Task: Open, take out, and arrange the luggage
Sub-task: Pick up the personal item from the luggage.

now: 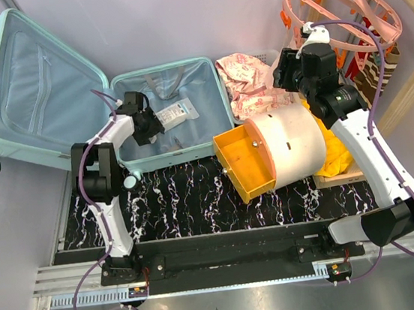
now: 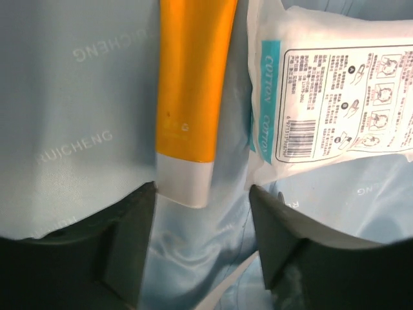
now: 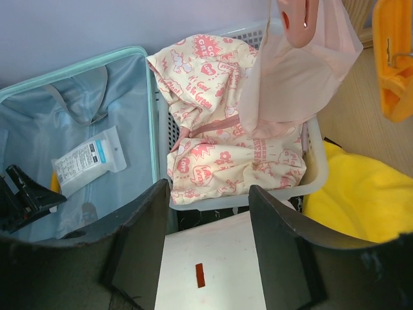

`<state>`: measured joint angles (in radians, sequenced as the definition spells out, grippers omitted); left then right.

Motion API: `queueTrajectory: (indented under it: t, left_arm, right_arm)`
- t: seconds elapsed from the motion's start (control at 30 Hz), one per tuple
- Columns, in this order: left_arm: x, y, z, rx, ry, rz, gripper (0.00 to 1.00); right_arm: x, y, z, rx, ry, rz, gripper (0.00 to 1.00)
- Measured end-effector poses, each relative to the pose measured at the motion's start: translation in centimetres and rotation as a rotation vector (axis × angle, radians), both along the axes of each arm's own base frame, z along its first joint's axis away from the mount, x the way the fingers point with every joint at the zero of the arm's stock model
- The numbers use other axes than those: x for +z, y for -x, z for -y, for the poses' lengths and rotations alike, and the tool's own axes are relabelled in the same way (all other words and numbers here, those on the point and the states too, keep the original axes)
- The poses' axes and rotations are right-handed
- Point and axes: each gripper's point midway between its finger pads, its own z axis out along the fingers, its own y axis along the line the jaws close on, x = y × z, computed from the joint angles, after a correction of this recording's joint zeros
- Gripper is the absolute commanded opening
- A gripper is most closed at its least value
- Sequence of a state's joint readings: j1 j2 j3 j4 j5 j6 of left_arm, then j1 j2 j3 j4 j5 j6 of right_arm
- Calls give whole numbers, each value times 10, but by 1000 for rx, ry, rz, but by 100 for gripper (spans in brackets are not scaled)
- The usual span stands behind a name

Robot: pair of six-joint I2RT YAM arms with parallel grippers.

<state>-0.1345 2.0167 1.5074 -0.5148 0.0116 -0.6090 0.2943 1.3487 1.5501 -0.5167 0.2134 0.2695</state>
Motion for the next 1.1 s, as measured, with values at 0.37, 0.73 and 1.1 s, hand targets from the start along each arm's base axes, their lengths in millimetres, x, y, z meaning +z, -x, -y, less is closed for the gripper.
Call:
queueTrajectory:
  t: [0.37,0.73,1.1]
  left_arm:
    - [0,-13,-6,-35,-48,5,68]
    - [8,-39,-23,-15,-133,44,74]
    - [-8,-56,-25,-4,-93,15,42]
  right_arm:
    - [5,4,1,-10,-25,7,62]
    - [11,8,2,-15,-39,23,62]
    - [18,7,2,-15,-43,37,62]
